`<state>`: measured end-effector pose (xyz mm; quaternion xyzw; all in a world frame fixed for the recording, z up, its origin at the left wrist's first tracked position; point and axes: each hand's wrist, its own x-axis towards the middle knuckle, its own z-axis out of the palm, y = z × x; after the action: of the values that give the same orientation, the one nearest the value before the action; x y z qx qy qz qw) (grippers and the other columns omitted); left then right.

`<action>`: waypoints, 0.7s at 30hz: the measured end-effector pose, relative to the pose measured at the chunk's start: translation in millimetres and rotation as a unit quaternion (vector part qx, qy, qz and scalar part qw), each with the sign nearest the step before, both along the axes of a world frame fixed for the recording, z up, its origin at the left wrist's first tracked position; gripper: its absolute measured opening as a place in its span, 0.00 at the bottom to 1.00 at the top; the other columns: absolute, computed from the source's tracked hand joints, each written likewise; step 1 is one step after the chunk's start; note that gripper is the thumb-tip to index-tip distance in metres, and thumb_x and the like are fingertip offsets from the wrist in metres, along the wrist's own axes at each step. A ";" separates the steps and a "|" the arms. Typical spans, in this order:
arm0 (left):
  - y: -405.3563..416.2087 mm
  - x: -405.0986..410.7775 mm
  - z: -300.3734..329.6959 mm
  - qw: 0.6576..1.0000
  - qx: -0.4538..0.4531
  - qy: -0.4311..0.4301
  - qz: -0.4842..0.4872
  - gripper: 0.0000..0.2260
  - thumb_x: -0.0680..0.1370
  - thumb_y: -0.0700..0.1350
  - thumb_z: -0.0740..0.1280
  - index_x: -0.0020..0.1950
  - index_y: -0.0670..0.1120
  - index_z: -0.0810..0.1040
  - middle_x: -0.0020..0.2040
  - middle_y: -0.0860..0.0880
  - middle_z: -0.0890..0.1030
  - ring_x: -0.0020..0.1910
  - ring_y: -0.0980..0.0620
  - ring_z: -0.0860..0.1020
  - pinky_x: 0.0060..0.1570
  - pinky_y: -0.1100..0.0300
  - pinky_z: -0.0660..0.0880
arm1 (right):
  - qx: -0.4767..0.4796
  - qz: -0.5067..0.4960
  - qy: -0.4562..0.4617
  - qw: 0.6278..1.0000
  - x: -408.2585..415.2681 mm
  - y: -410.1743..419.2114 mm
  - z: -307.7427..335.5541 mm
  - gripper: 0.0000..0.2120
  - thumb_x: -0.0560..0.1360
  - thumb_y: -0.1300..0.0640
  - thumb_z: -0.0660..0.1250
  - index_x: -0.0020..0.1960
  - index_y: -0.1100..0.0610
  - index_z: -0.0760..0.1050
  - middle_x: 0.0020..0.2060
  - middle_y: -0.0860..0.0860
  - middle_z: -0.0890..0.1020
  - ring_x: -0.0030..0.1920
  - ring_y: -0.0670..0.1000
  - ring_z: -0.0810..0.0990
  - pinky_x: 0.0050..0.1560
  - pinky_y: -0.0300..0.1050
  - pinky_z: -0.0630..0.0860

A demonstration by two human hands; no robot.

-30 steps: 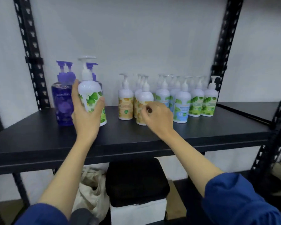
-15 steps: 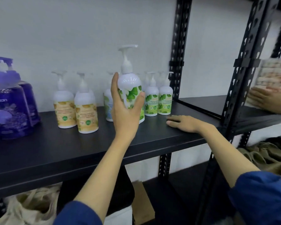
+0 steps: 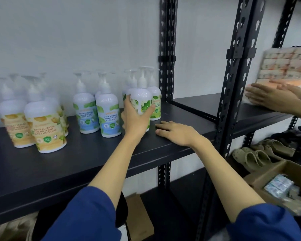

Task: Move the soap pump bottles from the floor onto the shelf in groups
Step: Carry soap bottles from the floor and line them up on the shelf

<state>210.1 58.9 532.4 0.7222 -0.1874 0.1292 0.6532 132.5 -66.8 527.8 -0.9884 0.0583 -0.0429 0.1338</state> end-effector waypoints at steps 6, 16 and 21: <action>6.2 4.3 0.0 0.997 -0.028 0.017 -0.066 0.34 0.71 0.45 0.74 0.72 0.50 0.60 0.65 0.47 0.74 0.62 0.50 0.74 0.63 0.49 0.72 | 0.002 -0.004 -0.003 1.000 -0.9 0.7 -0.4 0.24 0.79 0.38 0.49 0.74 0.40 0.58 0.76 0.41 0.56 0.76 0.49 0.52 0.71 0.56 0.55; 12.5 -1.3 -7.8 0.988 0.133 -0.051 0.064 0.43 0.64 0.46 0.79 0.72 0.43 0.59 0.66 0.43 0.70 0.65 0.44 0.70 0.63 0.48 0.69 | 0.001 -0.007 -0.002 1.000 -1.7 0.8 -0.2 0.24 0.79 0.38 0.49 0.74 0.40 0.58 0.76 0.42 0.56 0.76 0.49 0.53 0.72 0.56 0.55; 13.9 5.9 -7.4 0.992 0.121 -0.014 0.022 0.40 0.66 0.41 0.77 0.73 0.46 0.61 0.65 0.46 0.74 0.63 0.46 0.73 0.63 0.48 0.71 | 0.006 -0.008 0.001 1.000 -2.0 1.2 1.1 0.24 0.79 0.38 0.49 0.74 0.40 0.58 0.76 0.42 0.56 0.76 0.49 0.53 0.73 0.55 0.55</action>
<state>216.1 72.9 525.0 0.7978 -0.1949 0.1298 0.5556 130.5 -65.6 528.9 -0.9871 0.0666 -0.0429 0.1392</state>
